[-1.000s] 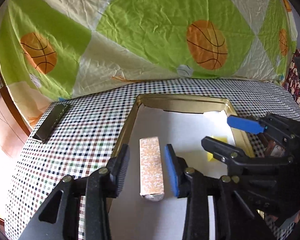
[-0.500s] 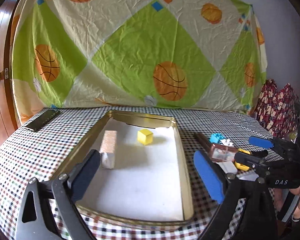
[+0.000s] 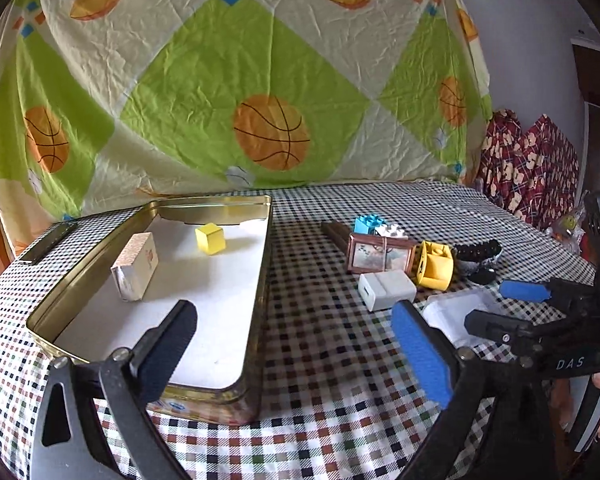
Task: Organize rigid objects
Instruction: 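Grasp the clear plastic container with the right gripper while the left gripper grasps the white box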
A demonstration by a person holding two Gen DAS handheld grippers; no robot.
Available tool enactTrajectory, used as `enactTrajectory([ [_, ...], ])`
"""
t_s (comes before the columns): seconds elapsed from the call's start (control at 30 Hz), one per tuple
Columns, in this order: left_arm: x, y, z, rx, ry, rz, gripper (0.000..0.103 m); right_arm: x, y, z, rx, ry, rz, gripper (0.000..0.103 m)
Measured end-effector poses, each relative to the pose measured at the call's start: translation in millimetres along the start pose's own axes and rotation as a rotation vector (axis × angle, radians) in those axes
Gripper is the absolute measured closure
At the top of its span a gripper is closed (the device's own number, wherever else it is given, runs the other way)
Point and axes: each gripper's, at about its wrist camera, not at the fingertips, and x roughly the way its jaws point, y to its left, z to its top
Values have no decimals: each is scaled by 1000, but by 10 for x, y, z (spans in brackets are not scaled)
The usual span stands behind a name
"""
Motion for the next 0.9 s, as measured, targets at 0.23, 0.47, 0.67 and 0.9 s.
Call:
enactTrajectory([
  [0.23, 23, -88, 8, 27, 11, -8, 2, 262, 158, -21, -29, 104, -29, 6],
  [0.47, 76, -135, 31, 25, 34, -41, 2, 234, 61, -15, -4, 90, -7, 16],
  [0.67, 169, -290, 71, 54, 62, -69, 2, 17, -29, 43, -1, -44, -49, 16],
  [0.9, 426, -524, 159, 101, 139, -102, 3, -28, -286, 125, 34, -100, -112, 16],
])
